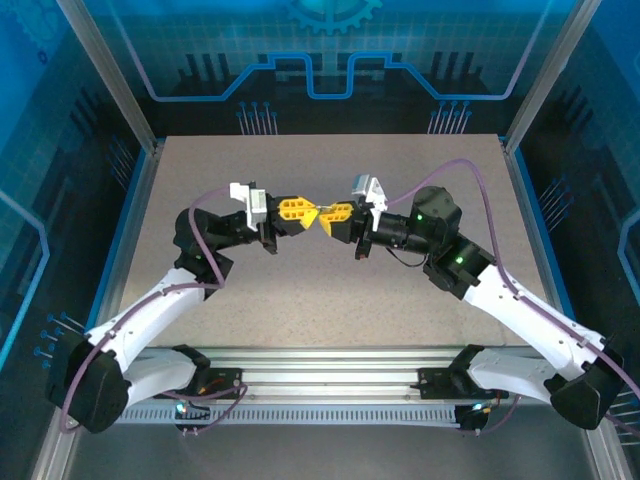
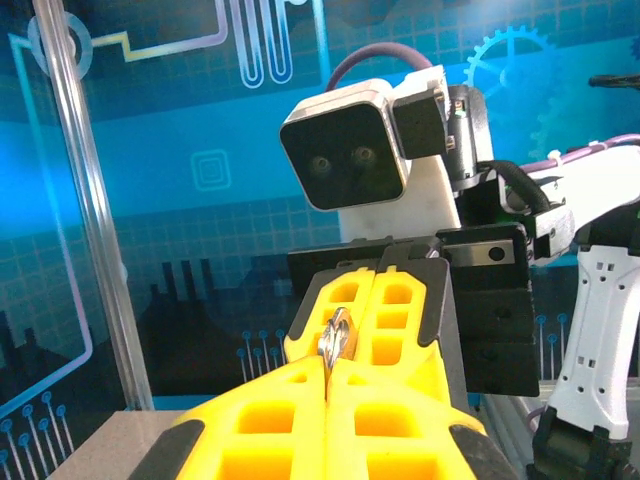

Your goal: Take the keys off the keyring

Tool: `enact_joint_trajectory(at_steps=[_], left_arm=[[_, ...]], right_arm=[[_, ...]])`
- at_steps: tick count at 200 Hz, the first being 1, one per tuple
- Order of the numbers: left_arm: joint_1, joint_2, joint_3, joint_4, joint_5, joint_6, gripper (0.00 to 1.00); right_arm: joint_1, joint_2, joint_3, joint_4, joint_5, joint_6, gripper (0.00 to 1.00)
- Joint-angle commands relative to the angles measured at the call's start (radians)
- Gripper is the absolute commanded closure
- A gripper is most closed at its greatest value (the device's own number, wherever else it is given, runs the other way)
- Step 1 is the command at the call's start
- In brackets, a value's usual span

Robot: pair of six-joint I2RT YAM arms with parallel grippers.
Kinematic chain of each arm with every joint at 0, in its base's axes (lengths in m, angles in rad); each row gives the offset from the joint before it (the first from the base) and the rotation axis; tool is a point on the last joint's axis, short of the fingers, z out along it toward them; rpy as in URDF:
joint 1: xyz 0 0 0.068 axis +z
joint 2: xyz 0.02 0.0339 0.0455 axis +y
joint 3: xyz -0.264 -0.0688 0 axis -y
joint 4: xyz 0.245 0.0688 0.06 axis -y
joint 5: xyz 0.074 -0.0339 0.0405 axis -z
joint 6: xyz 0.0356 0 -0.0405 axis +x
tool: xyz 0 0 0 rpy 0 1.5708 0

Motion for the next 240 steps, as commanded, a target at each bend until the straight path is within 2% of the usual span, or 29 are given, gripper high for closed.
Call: enact_joint_trajectory(at_steps=[1,44,102,162,240], left_arm=[[-0.022,-0.063,-0.008,-0.111,-0.006,0.134,1.00],[-0.046,-0.131,-0.014,-0.254,-0.044,0.279,1.00],[-0.050,-0.163,-0.013,-0.301,-0.048,0.282,1.00],[-0.051,-0.171,0.000,-0.315,-0.073,0.214,1.00],[-0.087,-0.177,0.043,-0.435,-0.080,0.258,1.00]], right_arm=[[0.010,-0.030,0.045,-0.052,0.169,-0.100,1.00],[0.111,-0.064,-0.005,-0.020,0.360,-0.307,1.00],[0.164,-0.075,-0.059,0.044,0.477,-0.446,1.00],[0.220,-0.100,-0.125,0.112,0.557,-0.580,1.00],[0.299,-0.060,-0.158,0.220,0.682,-0.750,1.00]])
